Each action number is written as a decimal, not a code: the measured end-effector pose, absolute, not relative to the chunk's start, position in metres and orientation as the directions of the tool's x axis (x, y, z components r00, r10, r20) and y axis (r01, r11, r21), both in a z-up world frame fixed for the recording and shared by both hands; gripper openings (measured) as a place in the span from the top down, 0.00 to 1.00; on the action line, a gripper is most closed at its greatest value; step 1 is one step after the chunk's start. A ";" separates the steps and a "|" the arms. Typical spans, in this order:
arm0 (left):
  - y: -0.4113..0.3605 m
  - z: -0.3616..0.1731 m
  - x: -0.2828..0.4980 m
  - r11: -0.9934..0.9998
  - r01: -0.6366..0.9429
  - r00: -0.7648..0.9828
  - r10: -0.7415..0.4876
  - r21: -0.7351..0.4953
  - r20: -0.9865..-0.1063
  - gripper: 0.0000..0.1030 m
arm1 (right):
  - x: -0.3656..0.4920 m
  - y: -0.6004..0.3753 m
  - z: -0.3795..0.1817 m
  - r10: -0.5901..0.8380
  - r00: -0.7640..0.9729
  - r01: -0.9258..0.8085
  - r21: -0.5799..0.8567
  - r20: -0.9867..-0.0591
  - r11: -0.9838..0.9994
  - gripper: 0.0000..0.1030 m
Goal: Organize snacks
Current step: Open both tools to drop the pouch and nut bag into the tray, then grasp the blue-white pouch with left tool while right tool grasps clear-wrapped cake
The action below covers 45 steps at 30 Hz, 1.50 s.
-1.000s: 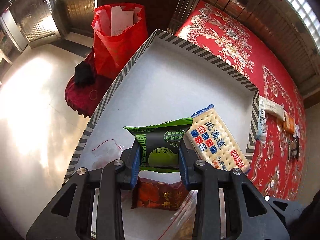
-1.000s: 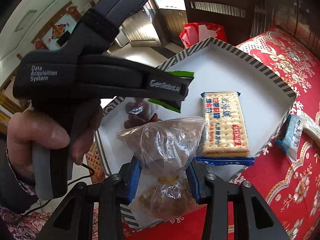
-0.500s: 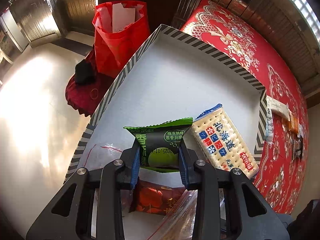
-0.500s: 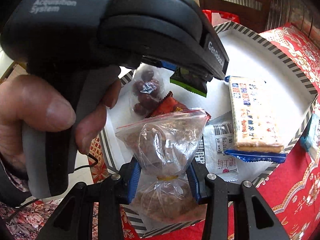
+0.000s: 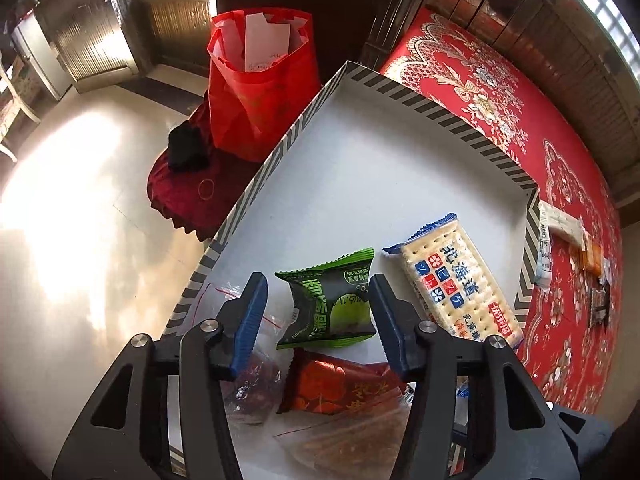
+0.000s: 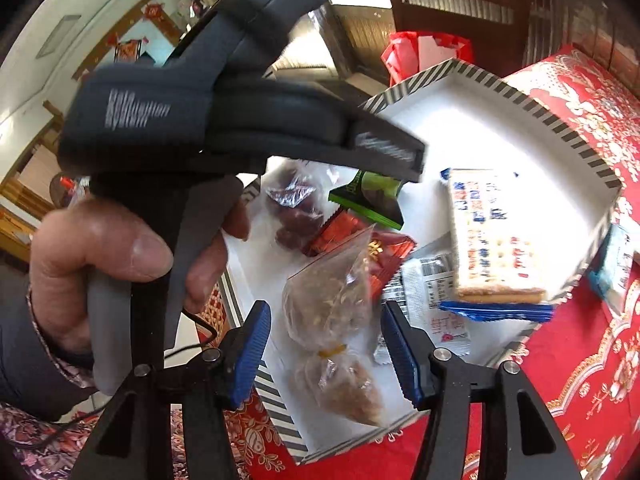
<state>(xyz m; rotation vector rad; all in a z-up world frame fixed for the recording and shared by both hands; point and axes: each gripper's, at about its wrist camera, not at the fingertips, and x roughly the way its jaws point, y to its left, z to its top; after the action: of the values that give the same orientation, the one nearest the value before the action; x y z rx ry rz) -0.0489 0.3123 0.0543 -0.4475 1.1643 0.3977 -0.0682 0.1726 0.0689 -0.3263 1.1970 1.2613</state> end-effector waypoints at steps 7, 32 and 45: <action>0.300 0.075 -0.054 0.857 -0.502 0.376 0.091 -0.120 -0.922 0.47 | -0.048 0.139 0.073 0.585 -0.113 -0.818 0.410 -0.803 0.404 0.46; 0.202 0.090 -0.062 0.937 -0.330 0.369 0.013 -0.118 -0.929 0.47 | 0.007 0.010 0.082 0.550 0.157 -0.615 0.354 -0.820 0.704 0.46; 0.152 0.084 -0.022 0.953 -0.239 0.357 -0.091 -0.185 -0.930 0.47 | 0.013 -0.036 0.068 0.514 0.179 -0.535 0.355 -0.839 0.767 0.46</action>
<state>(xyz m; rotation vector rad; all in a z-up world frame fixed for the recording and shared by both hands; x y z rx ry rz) -0.0216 0.1518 0.0838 -0.3122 1.2080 0.0972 0.0132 -0.0363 0.0682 -0.0211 1.1765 0.7412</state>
